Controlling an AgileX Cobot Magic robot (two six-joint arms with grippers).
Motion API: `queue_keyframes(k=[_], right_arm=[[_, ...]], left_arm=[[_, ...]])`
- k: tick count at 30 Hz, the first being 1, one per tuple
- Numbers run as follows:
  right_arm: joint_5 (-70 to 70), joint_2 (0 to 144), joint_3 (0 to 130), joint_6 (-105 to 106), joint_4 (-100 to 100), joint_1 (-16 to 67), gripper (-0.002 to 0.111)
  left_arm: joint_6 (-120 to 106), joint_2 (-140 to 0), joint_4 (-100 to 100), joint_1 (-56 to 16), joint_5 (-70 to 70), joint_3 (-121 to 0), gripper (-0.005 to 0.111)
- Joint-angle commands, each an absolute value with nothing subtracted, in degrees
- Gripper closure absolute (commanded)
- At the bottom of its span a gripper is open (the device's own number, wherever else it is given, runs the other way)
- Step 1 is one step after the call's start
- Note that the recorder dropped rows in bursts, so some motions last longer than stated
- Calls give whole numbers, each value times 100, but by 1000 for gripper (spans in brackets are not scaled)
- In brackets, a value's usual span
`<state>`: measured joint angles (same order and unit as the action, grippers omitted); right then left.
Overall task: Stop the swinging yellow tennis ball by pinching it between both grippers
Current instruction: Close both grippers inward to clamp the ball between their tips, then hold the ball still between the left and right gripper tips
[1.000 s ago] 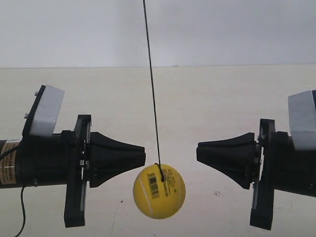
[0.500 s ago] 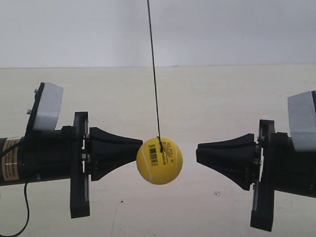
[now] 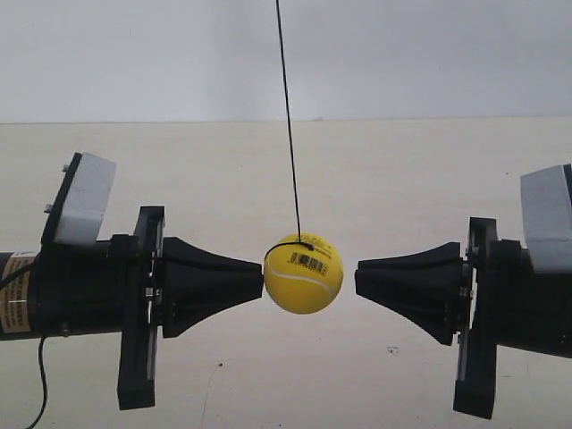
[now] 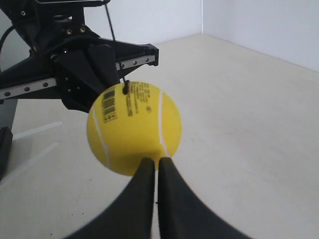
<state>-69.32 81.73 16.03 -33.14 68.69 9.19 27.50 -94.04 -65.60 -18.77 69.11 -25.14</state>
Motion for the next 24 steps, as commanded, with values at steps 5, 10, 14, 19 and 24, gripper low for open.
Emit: queue_keyframes(k=[5,10,14,19,24], right_arm=[[-6996,8195,1616,-3167,6853,1399,108],[-6996,8195,1616,-2897,6584,1793,108],[-6996,8195,1616,-2868,6347,1793,108],[-6996,8195,1616,-2777,6136,1793,108],[-6914,8195,1616,-2777,6006,1793,108]], left_arm=[[2850,-9352,-6722,-1917,6996,-2533,102],[2850,-9352,-6722,-1917,6996,-2533,102],[2850,-9352,-6722,-1917,6996,-2533,102],[2850,-9352,-6722,-1917,6996,-2533,102],[2850,-9352,-6722,-1917,6996,-2533,102]])
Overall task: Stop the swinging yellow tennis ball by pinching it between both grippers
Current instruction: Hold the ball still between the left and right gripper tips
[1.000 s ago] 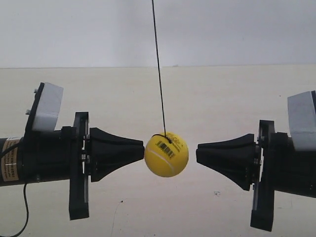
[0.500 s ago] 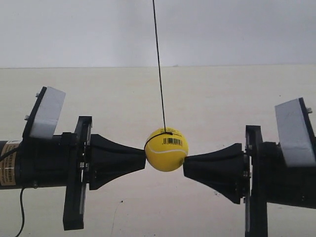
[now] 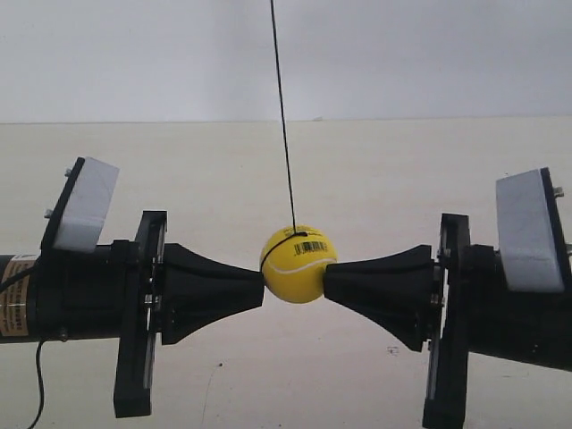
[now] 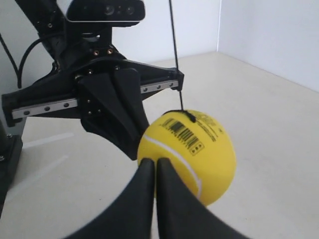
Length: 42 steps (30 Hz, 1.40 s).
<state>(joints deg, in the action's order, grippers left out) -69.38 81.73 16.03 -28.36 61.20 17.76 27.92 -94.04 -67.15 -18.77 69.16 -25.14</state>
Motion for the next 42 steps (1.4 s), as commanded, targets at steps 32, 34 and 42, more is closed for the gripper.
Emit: queue_keyframes(k=[32,34,42], right_arm=[[-6497,8195,1616,-2738,5714,1793,108],[-6496,8195,1616,-2738,5699,1793,108],[-6499,8195,1616,-2738,5710,1793,108]], left_arm=[[2757,-9352,-6629,-1917,6996,-2533,102],[2757,-9352,-6629,-1917,6996,-2533,102],[2757,-9352,-6629,-1917,6996,-2533,102]])
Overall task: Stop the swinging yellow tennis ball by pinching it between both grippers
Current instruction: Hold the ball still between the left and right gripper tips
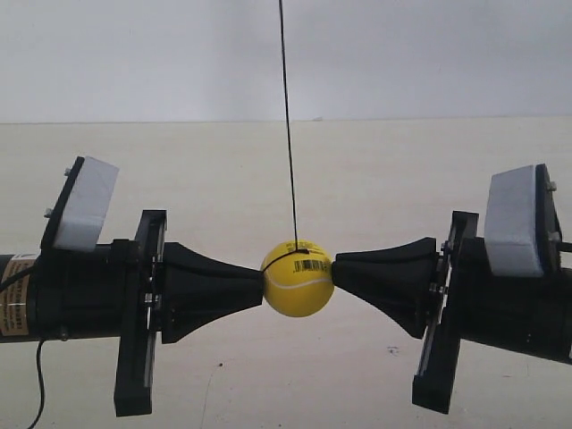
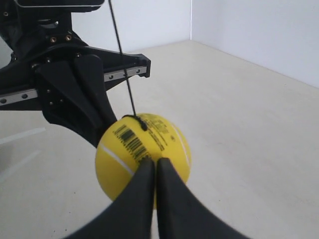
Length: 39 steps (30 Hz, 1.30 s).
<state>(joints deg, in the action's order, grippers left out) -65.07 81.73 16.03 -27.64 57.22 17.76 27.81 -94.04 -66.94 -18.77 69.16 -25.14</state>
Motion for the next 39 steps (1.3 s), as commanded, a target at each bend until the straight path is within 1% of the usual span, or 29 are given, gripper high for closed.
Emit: queue_keyframes(k=[1,39], right_arm=[[-6499,8195,1616,-2738,5710,1793,108],[-6525,8195,1616,-2981,6030,1793,108]], left_arm=[[2757,-9352,-6629,-1917,6996,-2533,102],[2757,-9352,-6680,-1917,6996,-2533,102]])
